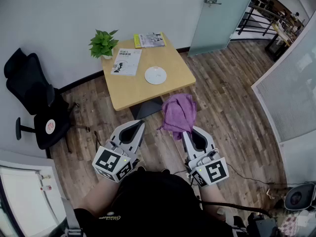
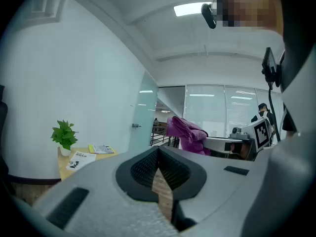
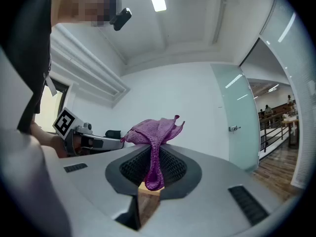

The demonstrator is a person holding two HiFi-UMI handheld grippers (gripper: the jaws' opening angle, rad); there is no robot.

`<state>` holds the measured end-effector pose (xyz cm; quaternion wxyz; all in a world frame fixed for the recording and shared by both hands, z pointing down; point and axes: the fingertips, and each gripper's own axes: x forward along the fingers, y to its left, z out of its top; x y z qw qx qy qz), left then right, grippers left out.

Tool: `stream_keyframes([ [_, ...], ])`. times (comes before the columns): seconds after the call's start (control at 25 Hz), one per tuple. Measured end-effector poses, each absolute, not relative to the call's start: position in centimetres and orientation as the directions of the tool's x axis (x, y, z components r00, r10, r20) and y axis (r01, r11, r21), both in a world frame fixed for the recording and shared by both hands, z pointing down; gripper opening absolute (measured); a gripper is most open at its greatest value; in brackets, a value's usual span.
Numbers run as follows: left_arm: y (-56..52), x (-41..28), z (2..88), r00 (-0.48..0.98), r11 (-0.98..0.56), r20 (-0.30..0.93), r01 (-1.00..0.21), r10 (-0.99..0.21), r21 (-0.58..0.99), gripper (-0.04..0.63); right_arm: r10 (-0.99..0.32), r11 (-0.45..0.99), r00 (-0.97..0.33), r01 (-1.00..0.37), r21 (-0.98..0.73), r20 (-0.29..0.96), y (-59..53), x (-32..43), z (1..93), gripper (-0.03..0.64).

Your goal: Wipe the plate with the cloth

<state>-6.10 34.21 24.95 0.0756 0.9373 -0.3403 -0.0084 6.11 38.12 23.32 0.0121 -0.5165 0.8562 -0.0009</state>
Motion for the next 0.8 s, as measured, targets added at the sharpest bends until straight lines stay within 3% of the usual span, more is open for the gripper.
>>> stream_keyframes([
  [0.8, 36.1, -1.3, 25.4, 0.734, -0.724, 0.050, -0.677, -0.677, 0.134, 0.002, -0.842, 0.538, -0.532, -0.841, -0.060, -0.088, 39.9, 11.2, 23.1, 0.041],
])
